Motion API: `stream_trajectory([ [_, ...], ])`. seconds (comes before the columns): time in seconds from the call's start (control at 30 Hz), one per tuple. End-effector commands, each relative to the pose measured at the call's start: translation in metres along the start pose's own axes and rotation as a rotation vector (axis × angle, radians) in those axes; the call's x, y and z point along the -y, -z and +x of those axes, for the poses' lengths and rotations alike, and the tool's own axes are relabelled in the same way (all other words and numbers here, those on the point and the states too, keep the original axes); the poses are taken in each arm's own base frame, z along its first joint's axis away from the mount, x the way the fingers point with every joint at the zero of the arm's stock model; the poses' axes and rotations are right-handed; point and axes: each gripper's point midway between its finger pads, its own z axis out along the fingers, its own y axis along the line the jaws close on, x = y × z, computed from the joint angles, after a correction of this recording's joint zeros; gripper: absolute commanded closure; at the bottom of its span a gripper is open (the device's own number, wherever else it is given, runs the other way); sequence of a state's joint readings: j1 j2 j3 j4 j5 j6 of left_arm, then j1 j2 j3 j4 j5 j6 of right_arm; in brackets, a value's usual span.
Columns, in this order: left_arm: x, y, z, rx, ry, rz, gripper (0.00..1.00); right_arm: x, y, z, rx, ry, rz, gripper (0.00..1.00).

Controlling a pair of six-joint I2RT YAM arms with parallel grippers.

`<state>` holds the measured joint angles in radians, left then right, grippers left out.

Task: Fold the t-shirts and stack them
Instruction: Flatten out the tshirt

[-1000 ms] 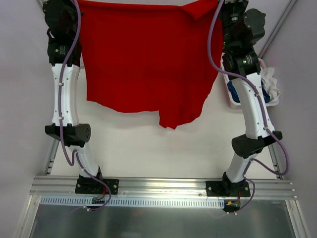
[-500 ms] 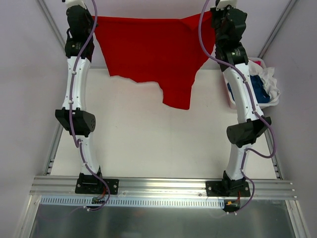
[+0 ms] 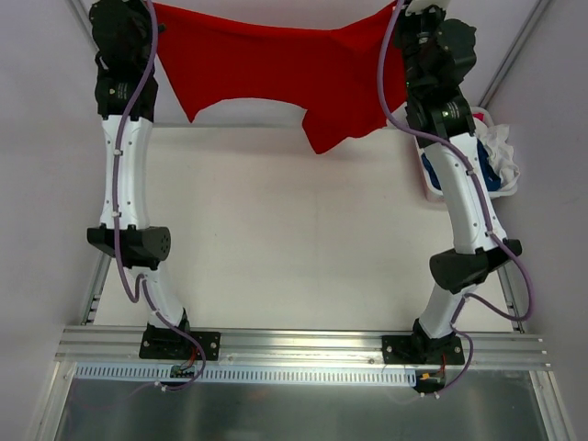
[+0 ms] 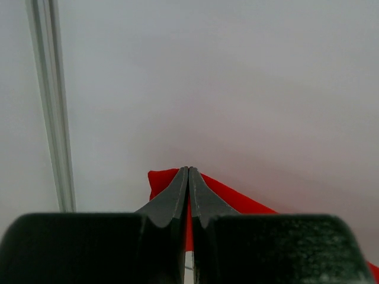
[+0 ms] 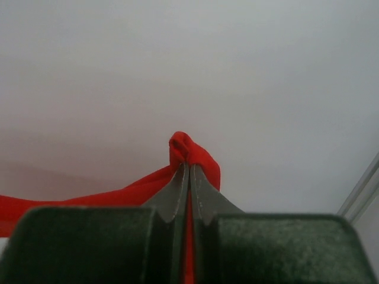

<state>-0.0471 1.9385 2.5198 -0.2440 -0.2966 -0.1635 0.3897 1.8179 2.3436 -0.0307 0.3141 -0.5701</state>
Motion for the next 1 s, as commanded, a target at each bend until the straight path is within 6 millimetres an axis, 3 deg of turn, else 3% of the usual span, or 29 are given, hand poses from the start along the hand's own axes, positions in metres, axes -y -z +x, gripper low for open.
stream_trajectory([
  [0.0, 0.008, 0.053, -0.106, 0.219, 0.037, 0.034, 1.0, 0.029, 0.036, -0.092, 0.206, -0.029, 0.063, 1.0],
  [0.3, 0.013, 0.102, -0.162, 0.317, 0.045, 0.059, 1.0, 0.019, 0.077, -0.156, 0.322, -0.03, 0.028, 1.0],
  [0.57, 0.011, 0.123, -0.184, 0.356, 0.051, 0.06, 1.0, 0.019, 0.097, -0.182, 0.369, -0.024, 0.019, 1.0],
  [0.67, 0.011, 0.116, -0.175, 0.34, 0.042, 0.047, 1.0, 0.017, 0.092, -0.179, 0.36, -0.015, 0.026, 1.0],
  [0.83, 0.012, 0.08, -0.127, 0.248, 0.012, 0.024, 1.0, 0.009, 0.075, -0.157, 0.315, 0.018, 0.037, 1.0],
  [0.97, 0.014, 0.046, -0.082, 0.172, 0.001, 0.02, 1.0, 0.01, 0.045, -0.116, 0.239, 0.02, 0.055, 1.0],
])
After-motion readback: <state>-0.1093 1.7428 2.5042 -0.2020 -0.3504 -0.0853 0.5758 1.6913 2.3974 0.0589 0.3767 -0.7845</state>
